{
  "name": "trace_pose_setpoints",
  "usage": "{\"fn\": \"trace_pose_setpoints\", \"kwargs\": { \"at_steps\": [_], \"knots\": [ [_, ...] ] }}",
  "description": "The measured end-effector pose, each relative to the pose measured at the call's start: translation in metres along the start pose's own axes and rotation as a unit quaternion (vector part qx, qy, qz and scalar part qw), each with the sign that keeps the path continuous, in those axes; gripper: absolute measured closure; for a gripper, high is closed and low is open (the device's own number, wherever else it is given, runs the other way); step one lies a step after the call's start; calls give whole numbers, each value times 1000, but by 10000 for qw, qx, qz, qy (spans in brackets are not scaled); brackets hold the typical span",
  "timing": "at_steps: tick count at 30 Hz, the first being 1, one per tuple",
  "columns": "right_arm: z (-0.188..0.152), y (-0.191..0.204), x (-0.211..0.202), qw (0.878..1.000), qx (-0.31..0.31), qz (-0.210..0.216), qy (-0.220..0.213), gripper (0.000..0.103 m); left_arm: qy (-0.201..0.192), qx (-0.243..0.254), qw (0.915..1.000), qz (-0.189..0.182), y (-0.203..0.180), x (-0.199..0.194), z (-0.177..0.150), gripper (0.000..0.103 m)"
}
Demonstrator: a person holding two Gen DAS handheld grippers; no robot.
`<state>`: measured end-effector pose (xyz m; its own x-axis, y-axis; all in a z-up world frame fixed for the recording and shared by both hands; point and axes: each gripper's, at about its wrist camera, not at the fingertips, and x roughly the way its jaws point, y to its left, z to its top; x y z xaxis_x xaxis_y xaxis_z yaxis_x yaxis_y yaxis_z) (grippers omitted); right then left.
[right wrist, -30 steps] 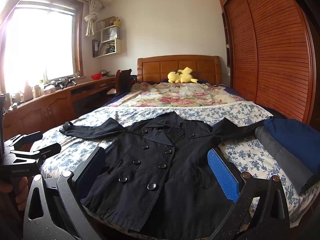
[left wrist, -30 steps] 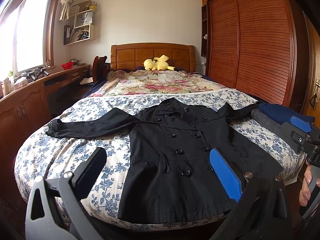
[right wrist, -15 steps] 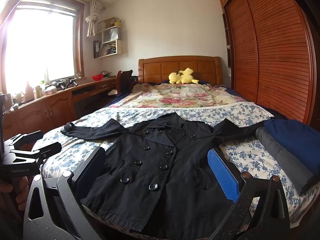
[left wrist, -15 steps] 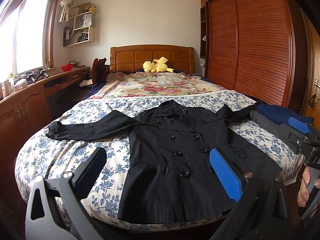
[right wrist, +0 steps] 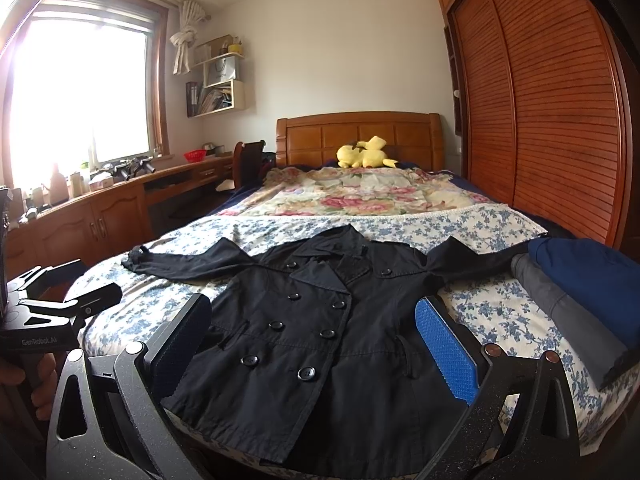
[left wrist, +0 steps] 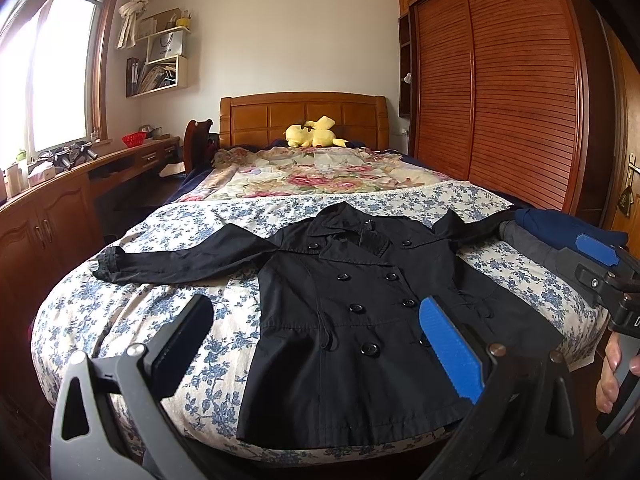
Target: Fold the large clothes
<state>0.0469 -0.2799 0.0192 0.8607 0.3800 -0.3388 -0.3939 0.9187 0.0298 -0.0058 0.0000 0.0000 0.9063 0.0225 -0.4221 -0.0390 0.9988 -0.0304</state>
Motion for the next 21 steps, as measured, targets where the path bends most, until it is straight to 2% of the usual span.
{"fn": "trace_pose_setpoints", "kwargs": {
  "at_steps": [21],
  "knots": [
    [0, -1, -1, 10000, 2, -6, -23, 0, -30, 13, 10000, 2, -1, -3, 1, 0]
  ]
}}
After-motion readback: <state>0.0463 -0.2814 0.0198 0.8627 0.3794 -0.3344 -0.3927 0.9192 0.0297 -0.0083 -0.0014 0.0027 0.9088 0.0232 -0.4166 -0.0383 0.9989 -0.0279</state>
